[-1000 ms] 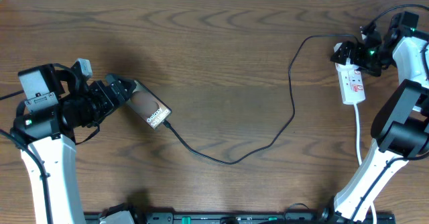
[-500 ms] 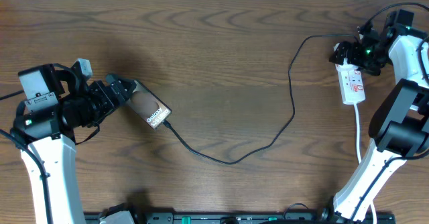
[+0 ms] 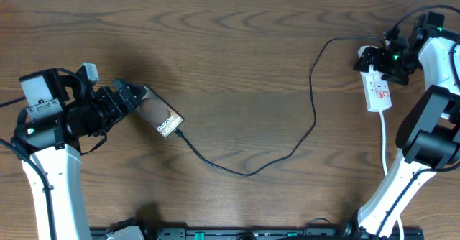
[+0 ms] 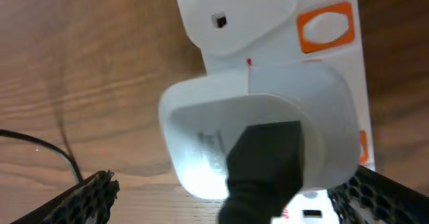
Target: Plug charger to phone and switch on socket
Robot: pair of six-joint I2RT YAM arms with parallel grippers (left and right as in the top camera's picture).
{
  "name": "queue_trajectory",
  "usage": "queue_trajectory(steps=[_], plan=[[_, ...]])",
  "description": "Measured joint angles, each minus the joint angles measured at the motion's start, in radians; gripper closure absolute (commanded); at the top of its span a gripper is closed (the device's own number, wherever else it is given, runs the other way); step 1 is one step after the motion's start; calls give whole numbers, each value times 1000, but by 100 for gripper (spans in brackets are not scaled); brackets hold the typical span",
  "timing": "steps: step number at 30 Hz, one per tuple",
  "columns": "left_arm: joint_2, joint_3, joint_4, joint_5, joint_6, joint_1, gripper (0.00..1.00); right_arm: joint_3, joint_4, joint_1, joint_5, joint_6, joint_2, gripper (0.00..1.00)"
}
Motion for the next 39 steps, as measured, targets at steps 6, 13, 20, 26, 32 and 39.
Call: queue_trajectory(steps=[6, 13, 20, 26, 32, 39], plan=[[0, 0, 0, 0, 0, 0, 9, 1, -14, 3, -24, 7, 0, 1], [0, 0, 0, 0, 0, 0, 9, 1, -11, 4, -18, 10, 0, 1], [0, 0, -1, 0, 0, 0, 9, 9, -4, 6, 28, 10, 0, 1], [0, 0, -5, 0, 0, 0, 9, 34, -4, 5, 73, 10, 10, 1], [0, 0, -5, 0, 0, 0, 9, 34, -13, 6, 75, 10, 15, 1], [0, 0, -5, 0, 0, 0, 9, 34, -13, 6, 36, 10, 15, 1]])
